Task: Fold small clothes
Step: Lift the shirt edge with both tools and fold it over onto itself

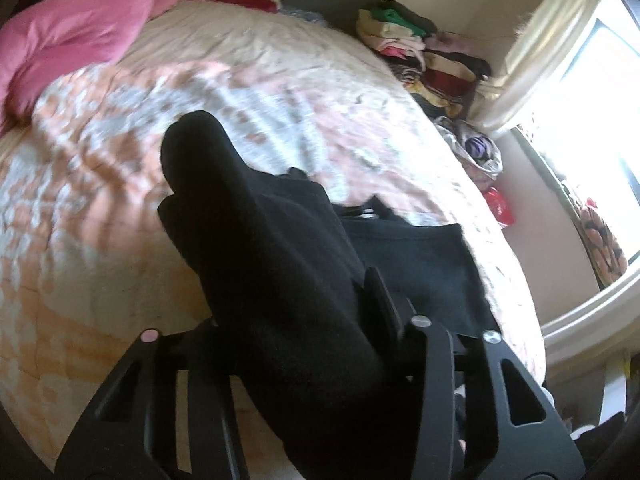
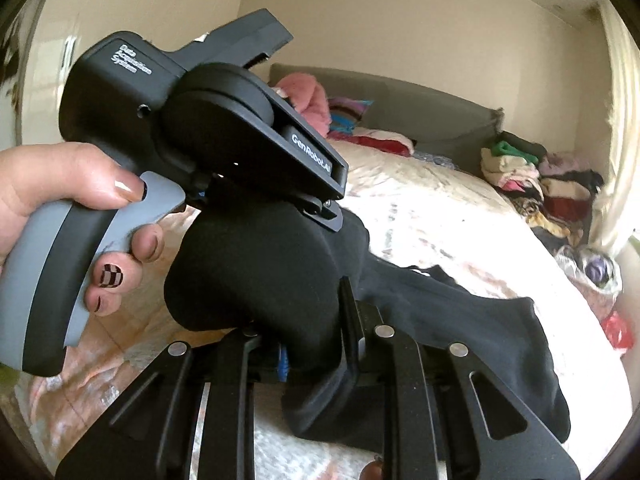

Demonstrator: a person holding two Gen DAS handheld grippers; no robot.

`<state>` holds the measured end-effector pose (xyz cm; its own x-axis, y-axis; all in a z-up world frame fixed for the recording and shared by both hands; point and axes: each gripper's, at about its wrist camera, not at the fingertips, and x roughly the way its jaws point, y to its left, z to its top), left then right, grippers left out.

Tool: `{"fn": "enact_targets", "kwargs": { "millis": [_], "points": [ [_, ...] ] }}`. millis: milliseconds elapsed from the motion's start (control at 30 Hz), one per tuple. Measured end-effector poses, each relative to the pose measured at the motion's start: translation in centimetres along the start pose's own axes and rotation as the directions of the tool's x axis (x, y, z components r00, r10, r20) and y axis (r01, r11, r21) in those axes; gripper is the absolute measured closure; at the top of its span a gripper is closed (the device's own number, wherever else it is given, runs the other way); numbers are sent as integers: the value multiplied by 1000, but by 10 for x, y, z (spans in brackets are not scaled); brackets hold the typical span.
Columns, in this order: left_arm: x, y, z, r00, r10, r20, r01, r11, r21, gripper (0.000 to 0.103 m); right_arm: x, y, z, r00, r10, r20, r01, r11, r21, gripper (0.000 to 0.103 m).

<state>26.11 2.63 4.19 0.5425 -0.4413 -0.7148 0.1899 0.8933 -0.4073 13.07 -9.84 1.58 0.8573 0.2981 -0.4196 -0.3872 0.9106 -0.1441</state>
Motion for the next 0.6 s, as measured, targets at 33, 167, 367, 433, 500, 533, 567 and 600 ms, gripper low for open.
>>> {"fn": "enact_targets", "kwargs": {
  "millis": [33,167,367,433,500,533,567,600],
  "points": [
    [1,-10,1,1000,-4,-1,4,1000,18,72,-3,-5,-1,1000,-2,6,2,1000,15,84],
    [3,-42,4,1000,-7,0,7,997,72,74,-19,-24,-6,999,-22,28,19,997,73,84],
    [13,-78,6,1000,-13,-17,15,992,122,75,-35,-49,-13,998,-50,45,42,986,159,84],
    [19,-88,7,1000,-14,-27,18,990,137,75,-39,-58,-16,997,-57,43,48,981,189,84],
    [25,-98,7,999,-12,-37,18,989,149,75,-43,-64,-19,997,-63,38,53,975,214,84],
    [30,-103,7,999,-9,-41,15,988,155,75,-42,-70,-20,997,-63,35,54,972,230,84],
    [34,-107,8,999,-7,-46,14,987,158,75,-43,-75,-22,998,-63,31,54,967,250,84],
    [38,-111,8,999,-6,-51,14,987,162,75,-43,-79,-23,998,-63,27,53,963,266,84]
  ]
}}
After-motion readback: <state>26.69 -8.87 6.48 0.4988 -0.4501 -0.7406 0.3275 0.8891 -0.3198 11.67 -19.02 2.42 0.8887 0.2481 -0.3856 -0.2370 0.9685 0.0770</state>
